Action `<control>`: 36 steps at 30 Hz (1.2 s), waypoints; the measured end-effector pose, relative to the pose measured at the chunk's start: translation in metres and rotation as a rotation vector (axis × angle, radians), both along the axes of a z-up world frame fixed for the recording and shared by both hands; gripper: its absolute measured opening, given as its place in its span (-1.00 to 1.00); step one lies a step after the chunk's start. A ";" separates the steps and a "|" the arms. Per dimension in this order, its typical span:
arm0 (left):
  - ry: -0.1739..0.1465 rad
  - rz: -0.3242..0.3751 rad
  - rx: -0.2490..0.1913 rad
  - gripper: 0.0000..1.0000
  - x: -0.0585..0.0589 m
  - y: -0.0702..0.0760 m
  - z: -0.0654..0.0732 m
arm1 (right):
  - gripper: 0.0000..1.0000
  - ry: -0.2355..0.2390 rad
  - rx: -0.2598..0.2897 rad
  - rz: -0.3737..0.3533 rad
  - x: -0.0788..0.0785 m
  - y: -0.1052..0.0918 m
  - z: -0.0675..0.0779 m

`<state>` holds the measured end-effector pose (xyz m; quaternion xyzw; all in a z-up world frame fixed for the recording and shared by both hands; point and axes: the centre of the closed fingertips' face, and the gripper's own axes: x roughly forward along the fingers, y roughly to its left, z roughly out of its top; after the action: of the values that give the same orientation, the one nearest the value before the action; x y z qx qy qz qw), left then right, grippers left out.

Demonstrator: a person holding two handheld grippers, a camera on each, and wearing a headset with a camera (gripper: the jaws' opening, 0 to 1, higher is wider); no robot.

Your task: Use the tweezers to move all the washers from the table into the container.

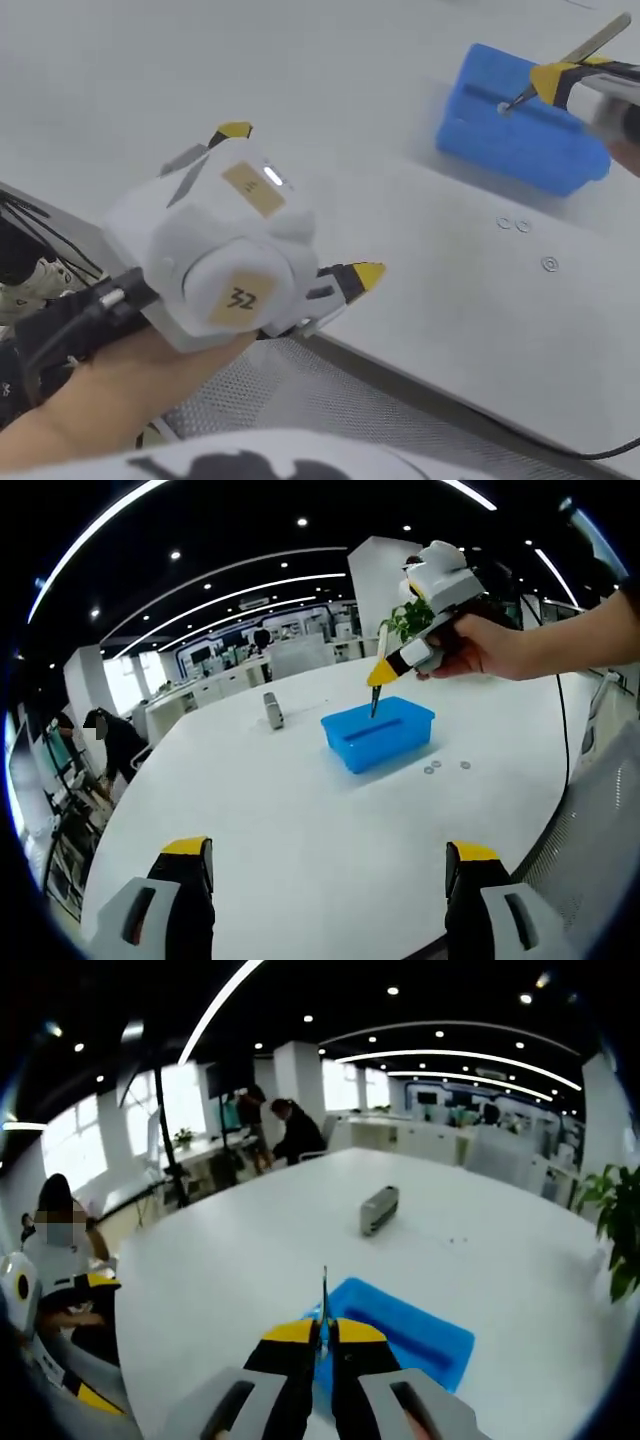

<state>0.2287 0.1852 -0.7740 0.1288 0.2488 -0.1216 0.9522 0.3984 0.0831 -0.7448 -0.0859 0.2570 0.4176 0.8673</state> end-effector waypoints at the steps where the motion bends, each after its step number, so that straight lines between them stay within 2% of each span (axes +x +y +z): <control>1: 0.001 0.000 0.000 0.98 0.000 0.000 0.000 | -0.98 0.000 -0.008 -0.002 0.002 0.000 -0.003; 5: 0.002 0.001 0.005 0.98 0.000 0.001 -0.001 | -0.98 0.016 -0.017 -0.009 0.017 -0.001 -0.017; 9: 0.005 0.002 0.008 0.98 -0.001 0.001 -0.002 | -0.98 0.014 -0.044 -0.003 0.022 0.002 -0.029; 12: -0.005 0.010 0.012 0.98 0.000 0.003 -0.001 | -0.98 0.023 -0.065 0.000 0.029 0.003 -0.041; 16: -0.005 0.014 0.013 0.98 0.000 0.004 -0.001 | -0.97 0.028 -0.080 0.000 0.031 0.004 -0.050; 26: -0.001 0.015 0.023 0.96 0.000 0.005 -0.002 | -0.97 0.033 -0.112 0.009 0.035 0.008 -0.063; 35: 0.000 0.015 0.025 0.95 0.000 0.006 -0.002 | -0.97 0.037 -0.130 0.014 0.031 0.007 -0.072; 36: 0.001 0.015 0.026 0.95 0.000 0.006 -0.002 | -0.97 0.024 -0.115 0.010 0.031 0.008 -0.071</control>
<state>0.2286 0.1909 -0.7763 0.1394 0.2520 -0.1113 0.9512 0.4297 0.0907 -0.8153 -0.1318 0.2907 0.4077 0.8555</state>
